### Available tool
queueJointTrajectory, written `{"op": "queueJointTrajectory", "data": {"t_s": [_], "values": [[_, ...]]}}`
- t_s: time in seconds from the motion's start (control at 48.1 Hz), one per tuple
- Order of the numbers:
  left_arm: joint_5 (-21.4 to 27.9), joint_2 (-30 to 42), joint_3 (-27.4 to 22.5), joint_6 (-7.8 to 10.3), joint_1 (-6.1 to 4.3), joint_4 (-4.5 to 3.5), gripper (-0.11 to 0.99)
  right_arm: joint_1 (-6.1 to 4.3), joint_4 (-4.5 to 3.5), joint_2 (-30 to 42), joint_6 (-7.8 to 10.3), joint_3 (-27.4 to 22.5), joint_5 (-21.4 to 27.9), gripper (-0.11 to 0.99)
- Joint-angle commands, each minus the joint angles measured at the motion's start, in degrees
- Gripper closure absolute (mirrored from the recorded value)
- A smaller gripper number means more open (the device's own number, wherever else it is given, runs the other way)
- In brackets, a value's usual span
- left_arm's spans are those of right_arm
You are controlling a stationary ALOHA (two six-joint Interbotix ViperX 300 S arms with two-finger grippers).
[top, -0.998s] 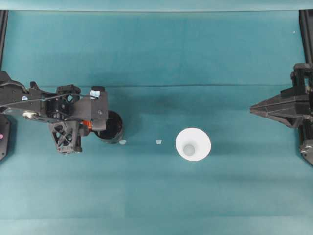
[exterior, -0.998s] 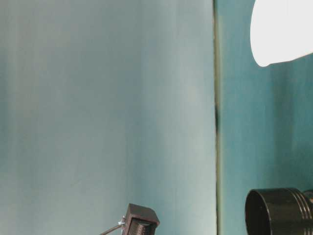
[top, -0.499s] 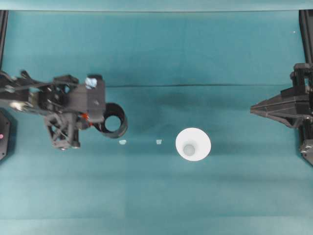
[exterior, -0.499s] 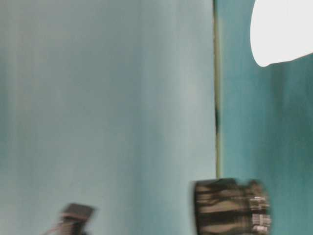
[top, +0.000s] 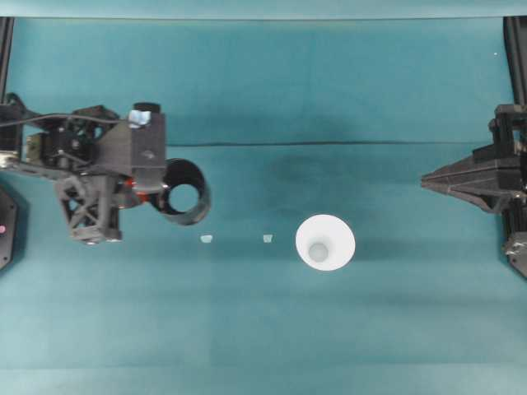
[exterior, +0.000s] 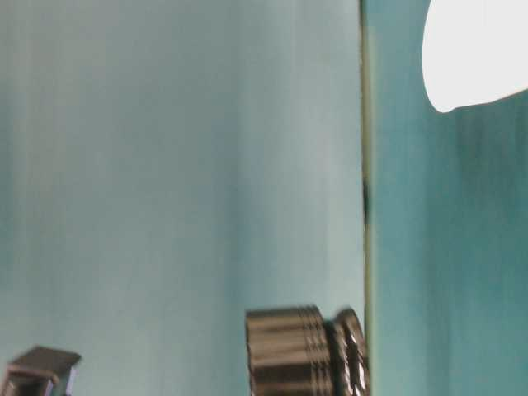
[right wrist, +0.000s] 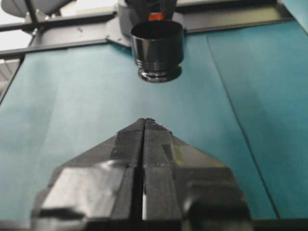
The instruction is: Put the paper cup into the moved red handle cup holder.
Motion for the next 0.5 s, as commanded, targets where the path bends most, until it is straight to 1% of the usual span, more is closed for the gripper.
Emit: {"op": "queueJointTrajectory", "data": {"t_s": [0.0, 0.083, 0.104, 0.125, 0.166, 0.208, 0.395, 0.478], "values": [[-0.44, 2.29, -4.13, 0.09, -0.09, 0.00, 0.60, -0.26, 0.09, 0.35, 0.35, -0.44, -0.35, 0.99], [-0.44, 5.45, -7.21, 0.18, -0.09, 0.09, 0.60, -0.26, 0.18, 0.35, 0.35, -0.44, -0.35, 0.99], [-0.53, 6.15, -7.91, 0.18, -0.09, 0.09, 0.60, -0.35, 0.09, 0.35, 0.35, -0.44, -0.35, 0.99], [-0.53, 6.86, -8.44, 0.18, -0.09, 0.09, 0.60, -0.35, 0.18, 0.26, 0.35, -0.44, -0.35, 0.99], [-0.79, 8.26, -9.40, 0.18, -0.09, 0.00, 0.60, -0.26, 0.09, 0.26, 0.35, -0.44, -0.35, 0.99], [-0.97, 9.49, -10.28, 0.18, -0.09, 0.09, 0.60, -0.26, 0.09, 0.18, 0.35, -0.44, -0.26, 0.99], [-1.23, 12.66, -12.13, 0.18, -0.18, 0.00, 0.60, -0.35, 0.18, -0.09, 0.35, -0.44, -0.26, 0.99], [-2.20, 13.27, -12.39, 0.18, -0.35, 0.09, 0.60, -0.35, 0.09, -0.26, 0.26, -0.44, -0.18, 0.99]]}}
